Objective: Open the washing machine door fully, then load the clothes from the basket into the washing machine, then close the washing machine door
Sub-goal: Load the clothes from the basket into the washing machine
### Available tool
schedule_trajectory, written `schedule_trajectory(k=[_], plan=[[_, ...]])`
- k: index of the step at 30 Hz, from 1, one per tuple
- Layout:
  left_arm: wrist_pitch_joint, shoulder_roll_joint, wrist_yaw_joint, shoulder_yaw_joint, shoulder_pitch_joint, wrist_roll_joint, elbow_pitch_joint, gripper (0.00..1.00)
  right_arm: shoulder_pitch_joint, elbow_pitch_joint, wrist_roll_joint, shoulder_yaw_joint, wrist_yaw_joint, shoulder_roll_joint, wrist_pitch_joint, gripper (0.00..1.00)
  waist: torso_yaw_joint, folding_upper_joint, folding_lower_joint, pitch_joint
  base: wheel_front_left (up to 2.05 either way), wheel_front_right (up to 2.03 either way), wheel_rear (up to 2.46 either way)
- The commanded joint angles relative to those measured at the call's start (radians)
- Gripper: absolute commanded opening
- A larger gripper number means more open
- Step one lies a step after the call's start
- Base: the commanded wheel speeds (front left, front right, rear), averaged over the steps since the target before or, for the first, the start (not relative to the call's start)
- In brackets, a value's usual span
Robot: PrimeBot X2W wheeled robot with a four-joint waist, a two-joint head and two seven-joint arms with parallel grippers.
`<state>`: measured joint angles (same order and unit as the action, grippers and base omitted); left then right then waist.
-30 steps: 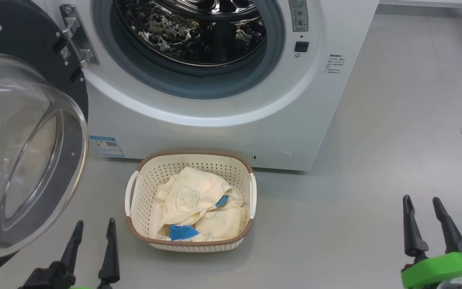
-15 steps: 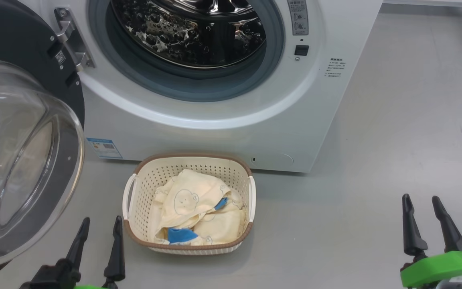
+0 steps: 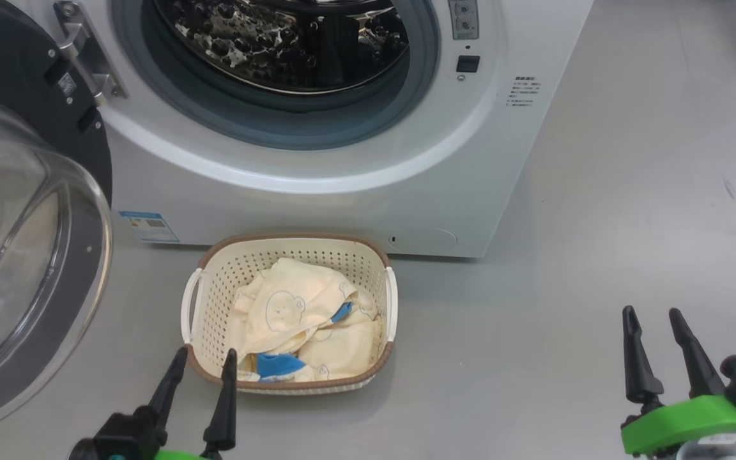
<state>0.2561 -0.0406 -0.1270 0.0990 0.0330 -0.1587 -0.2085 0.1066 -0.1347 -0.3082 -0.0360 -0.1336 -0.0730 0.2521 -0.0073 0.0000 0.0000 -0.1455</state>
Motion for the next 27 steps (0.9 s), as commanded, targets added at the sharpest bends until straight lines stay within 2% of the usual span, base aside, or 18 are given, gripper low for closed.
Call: schedule_trajectory(k=[1, 6, 16, 27], plan=[[0.006, -0.010, -0.003, -0.015, -0.058, -0.008, 0.002, 1.00, -0.056, 0.026, -0.006, 0.026, 0.003, -0.009, 0.010, 1.00, -0.016, 0.0000, 0.0000, -0.023, 0.00, 0.00, 0.00], [0.006, -0.010, 0.000, 0.027, -0.142, -0.007, -0.132, 1.00, -0.090, 0.024, -0.015, 0.041, 0.003, -0.001, 0.010, 1.00, -0.051, 0.0000, 0.0000, -0.086, 0.00, 0.00, 0.00], [0.006, -0.011, -0.002, 0.071, -0.419, -0.020, -0.436, 1.00, -0.200, 0.025, -0.037, 0.104, 0.003, 0.010, 0.010, 1.00, -0.138, 0.0000, 0.0000, -0.279, 0.00, 0.00, 0.00], [-0.022, -0.080, 0.018, 0.058, -0.658, -0.025, -0.759, 1.00, -0.299, 0.013, -0.080, 0.166, 0.003, 0.022, 0.010, 1.00, -0.259, 0.0000, 0.0000, -0.448, 0.00, 0.00, 0.00]])
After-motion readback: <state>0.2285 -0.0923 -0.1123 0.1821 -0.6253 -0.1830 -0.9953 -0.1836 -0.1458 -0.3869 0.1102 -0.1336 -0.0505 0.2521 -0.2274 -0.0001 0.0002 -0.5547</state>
